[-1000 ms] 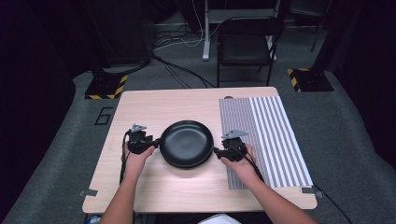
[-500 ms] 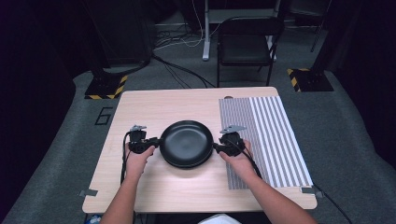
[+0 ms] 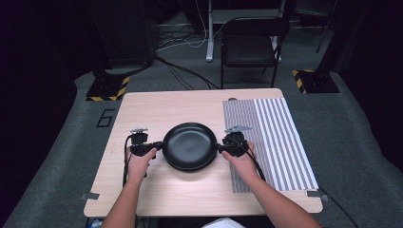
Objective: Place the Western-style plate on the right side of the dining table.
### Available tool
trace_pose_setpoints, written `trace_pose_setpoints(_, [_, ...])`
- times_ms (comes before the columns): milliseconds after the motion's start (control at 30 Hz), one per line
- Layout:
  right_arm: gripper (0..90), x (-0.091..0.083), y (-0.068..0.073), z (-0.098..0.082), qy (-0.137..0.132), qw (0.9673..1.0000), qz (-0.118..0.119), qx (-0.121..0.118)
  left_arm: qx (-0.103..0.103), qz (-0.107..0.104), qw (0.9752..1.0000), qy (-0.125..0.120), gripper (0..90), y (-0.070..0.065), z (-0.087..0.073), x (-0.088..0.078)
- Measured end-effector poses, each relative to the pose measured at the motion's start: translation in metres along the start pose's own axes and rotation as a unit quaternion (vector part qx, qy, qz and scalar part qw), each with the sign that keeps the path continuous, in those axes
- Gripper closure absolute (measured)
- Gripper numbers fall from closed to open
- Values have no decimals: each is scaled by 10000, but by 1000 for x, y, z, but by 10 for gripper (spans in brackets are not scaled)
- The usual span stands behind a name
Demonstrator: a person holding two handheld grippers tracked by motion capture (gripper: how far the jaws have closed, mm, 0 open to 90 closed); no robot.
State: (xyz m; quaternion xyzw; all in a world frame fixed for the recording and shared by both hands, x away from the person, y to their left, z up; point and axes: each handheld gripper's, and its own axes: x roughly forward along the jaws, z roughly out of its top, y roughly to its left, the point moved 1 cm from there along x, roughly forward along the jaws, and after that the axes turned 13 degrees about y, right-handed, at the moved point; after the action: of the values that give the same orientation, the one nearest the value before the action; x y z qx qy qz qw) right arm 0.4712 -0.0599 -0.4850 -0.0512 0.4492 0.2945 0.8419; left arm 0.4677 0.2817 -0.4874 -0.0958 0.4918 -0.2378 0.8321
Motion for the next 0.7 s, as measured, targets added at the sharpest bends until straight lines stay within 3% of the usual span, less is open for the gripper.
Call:
trace_pose_setpoints(100, [559, 3, -1, 1, 19, 10000, 14, 56, 19, 51, 10000, 82, 715, 0, 0, 3])
trace_pose_setpoints(333, [559, 13, -4, 3, 193, 9986, 338, 371, 8, 64, 9998, 195, 724, 1, -1, 5])
trace_pose_setpoints(600, [571, 21, -4, 3, 351, 9953, 667, 609, -101, 5, 9998, 151, 733, 2, -1, 5])
trace_pose_setpoints(700, [579, 21, -3, 4, 356, 9954, 648, 612, -121, -24, 9999, 39, 746, 1, 0, -1])
